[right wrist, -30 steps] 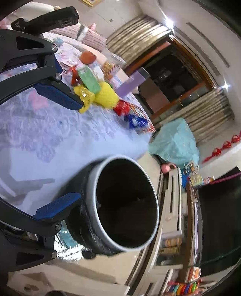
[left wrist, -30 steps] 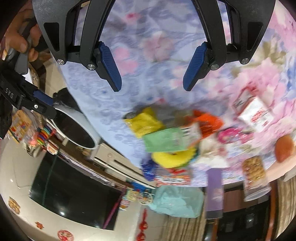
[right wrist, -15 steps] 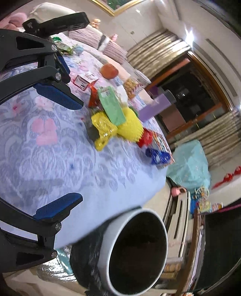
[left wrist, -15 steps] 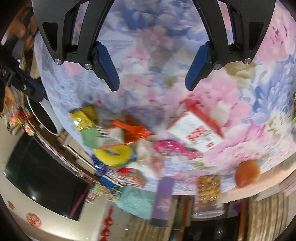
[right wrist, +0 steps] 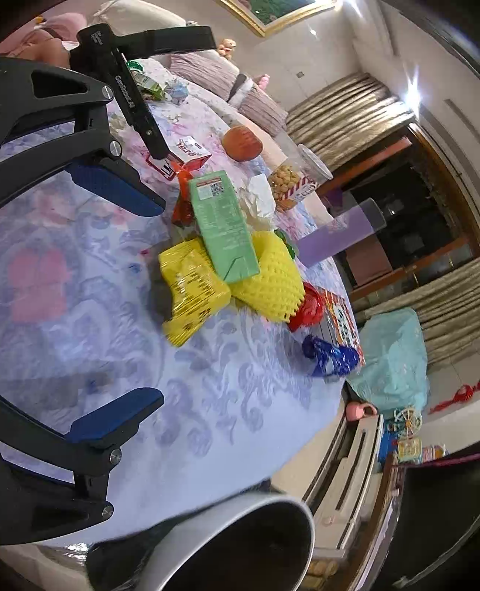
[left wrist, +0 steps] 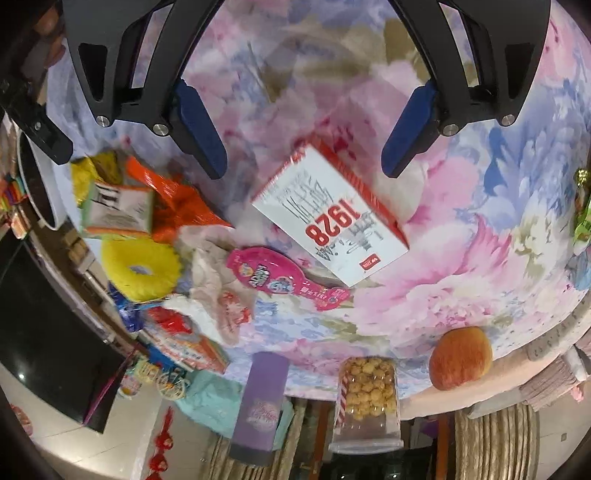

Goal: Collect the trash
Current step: 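Grasp the red-white milk carton with the left tool while the right grasps the yellow packet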

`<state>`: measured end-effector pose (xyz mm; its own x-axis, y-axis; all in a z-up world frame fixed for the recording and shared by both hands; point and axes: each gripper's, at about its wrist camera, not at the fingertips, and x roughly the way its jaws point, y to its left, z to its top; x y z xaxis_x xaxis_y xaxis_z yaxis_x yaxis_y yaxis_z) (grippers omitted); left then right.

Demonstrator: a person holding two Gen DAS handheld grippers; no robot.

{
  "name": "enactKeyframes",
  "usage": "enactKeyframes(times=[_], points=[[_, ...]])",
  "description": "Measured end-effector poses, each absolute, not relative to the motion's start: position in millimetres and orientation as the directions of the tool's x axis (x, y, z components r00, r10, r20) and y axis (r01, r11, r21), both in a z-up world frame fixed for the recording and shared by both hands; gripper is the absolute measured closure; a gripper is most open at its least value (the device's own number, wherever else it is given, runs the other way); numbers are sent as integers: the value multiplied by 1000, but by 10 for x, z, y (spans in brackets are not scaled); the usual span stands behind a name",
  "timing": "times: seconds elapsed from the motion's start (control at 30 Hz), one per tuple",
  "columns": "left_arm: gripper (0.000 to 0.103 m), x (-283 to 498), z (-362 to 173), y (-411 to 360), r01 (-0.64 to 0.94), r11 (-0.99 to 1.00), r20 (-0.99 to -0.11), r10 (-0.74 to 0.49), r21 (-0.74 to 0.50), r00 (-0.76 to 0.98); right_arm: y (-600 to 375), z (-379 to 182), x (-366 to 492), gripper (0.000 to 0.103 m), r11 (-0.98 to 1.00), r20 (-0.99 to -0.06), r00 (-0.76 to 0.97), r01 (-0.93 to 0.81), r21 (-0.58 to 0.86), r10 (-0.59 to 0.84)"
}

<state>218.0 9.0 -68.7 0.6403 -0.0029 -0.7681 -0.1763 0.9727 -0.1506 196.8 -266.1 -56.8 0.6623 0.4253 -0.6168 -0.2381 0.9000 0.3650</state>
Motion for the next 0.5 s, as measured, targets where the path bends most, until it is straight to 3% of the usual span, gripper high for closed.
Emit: enactKeyframes(times=[0.27, 0.3, 0.33, 0.37, 0.43, 0.5], points=[[16, 2374, -793, 166, -226, 968, -781, 55, -112, 622, -2424, -631, 2248, 8, 905, -651, 629, -282, 318, 425], [18, 2391, -802, 171, -223, 969, -783, 56, -108, 619, -2410, -637, 2264, 9, 907, -654, 629, -282, 312, 421], [27, 2392, -804, 177, -219, 970, -781, 52, -109, 622, -2395, -643, 2279, 11, 911, -658, 630, -281, 303, 413], [35, 2387, -796, 177, -214, 971, -776, 52, -108, 629, -2384, -650, 2291, 15, 913, -661, 631, -280, 295, 407], [40, 2373, -790, 175, -192, 975, -769, 35, -115, 638, -2383, -674, 2304, 45, 914, -667, 625, -280, 293, 405], [44, 2334, -777, 188, -174, 976, -763, 15, -129, 647, -2403, -707, 2293, 51, 917, -677, 618, -268, 297, 400]])
